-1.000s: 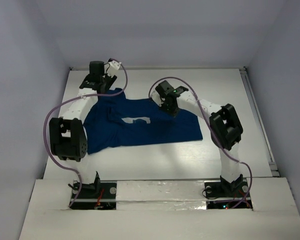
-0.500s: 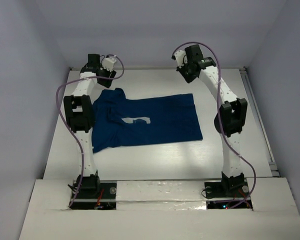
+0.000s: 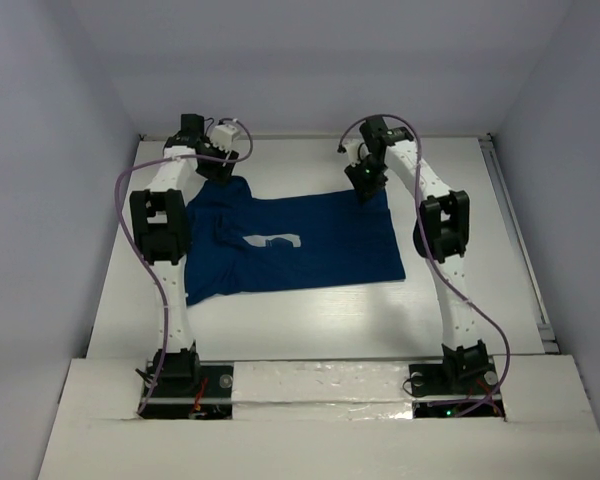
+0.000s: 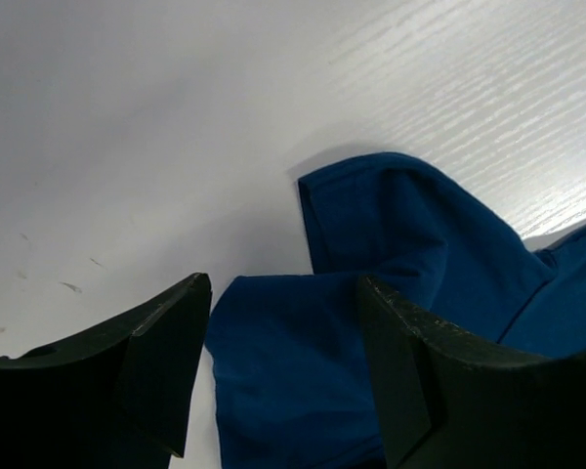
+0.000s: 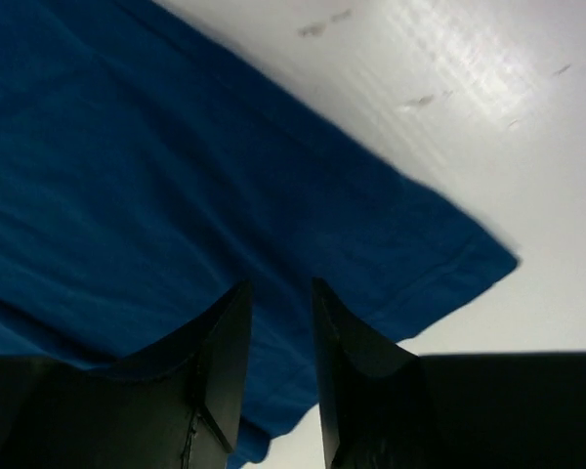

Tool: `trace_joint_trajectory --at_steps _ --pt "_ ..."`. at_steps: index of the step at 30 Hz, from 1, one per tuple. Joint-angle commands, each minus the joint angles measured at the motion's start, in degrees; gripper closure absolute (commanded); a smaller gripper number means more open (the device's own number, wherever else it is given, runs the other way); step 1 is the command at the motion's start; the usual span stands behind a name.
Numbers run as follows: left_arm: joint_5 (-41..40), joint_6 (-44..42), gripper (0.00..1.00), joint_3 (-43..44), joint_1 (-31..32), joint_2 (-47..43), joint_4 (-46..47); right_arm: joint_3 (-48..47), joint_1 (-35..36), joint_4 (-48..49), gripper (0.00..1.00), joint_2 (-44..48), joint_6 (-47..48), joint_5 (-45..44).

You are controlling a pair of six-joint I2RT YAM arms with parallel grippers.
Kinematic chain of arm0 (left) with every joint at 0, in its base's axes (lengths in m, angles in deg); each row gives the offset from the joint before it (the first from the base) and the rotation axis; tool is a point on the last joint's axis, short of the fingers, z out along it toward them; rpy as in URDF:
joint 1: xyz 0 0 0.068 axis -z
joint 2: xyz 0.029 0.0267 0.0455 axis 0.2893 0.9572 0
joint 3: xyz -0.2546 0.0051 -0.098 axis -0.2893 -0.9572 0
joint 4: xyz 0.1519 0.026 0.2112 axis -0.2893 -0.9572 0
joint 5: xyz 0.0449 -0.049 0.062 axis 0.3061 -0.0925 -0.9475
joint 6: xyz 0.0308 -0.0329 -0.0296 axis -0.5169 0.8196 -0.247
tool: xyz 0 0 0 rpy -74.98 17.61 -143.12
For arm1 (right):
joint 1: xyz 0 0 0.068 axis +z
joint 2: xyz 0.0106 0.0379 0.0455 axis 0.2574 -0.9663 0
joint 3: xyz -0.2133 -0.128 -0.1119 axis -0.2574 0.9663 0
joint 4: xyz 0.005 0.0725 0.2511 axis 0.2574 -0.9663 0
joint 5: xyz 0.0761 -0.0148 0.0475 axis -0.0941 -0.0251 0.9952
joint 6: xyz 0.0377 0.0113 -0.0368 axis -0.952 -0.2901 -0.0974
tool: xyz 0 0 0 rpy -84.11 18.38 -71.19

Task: Fold and stack the t-shirts
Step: Fold the flattened tshirt in 1/3 of the way

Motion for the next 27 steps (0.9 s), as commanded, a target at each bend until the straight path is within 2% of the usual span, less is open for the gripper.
trace_joint_trajectory --at_steps 1,3,4,6,10,15,17,20,22,23,24,25,27 --pt "1.5 0.09 0.42 -1.69 0.06 -4.09 -0.61 4.76 -0.67 0.11 0.67 5.46 -4.65 -0.49" --pt "1.24 0.53 0.43 -3.1 -0.47 -5.4 0.44 9.07 -0.67 3.6 0.78 9.75 -5.44 -2.78" --pt "0.97 1.22 0.43 -5.28 -0.47 -7.67 2.45 15.01 -0.67 5.37 0.83 12.04 -5.53 -3.13" --pt "1.06 1.67 0.44 -8.1 -0.47 -10.67 4.57 20.06 -0.67 8.19 1.0 18.26 -5.45 -4.36" --pt "5.0 1.67 0.56 -16.54 -0.47 -21.29 9.67 30.61 -0.67 11.53 1.0 25.57 -3.87 -4.36" --pt "7.64 -2.1 0.65 -26.38 -0.47 -28.43 9.77 41.24 0.56 12.6 1.0 28.93 -2.02 -4.01" --pt "8.35 -3.07 0.64 -30.24 -0.47 -31.24 9.85 42.75 2.22 11.63 1.0 27.97 -0.88 -3.84" --pt "7.83 -3.69 0.51 -34.73 -0.47 -34.06 12.22 45.65 3.98 12.07 1.0 27.36 -0.26 -4.19" --pt "10.09 -5.61 0.59 -35.27 -0.47 -34.15 8.83 46.44 5.13 12.07 1.0 27.0 -0.35 -4.1" --pt "11.42 -6.23 0.74 -35.19 -0.47 -33.98 7.23 46.54 5.83 12.07 1.0 26.65 -0.44 -3.93" --pt "12.47 -6.85 0.8 -35.45 -0.47 -33.8 5.74 46.45 5.83 11.98 1.0 26.39 -0.52 -3.92" --pt "13.88 -7.9 0.82 -36.67 -0.47 -33.71 4.07 46.27 6.36 12.07 1.0 26.12 -0.79 -3.92" --pt "13.63 -8.09 0.8 -38.95 -0.47 -33.89 4.4 46.01 6.36 11.98 1.0 25.34 -0.79 -3.92"
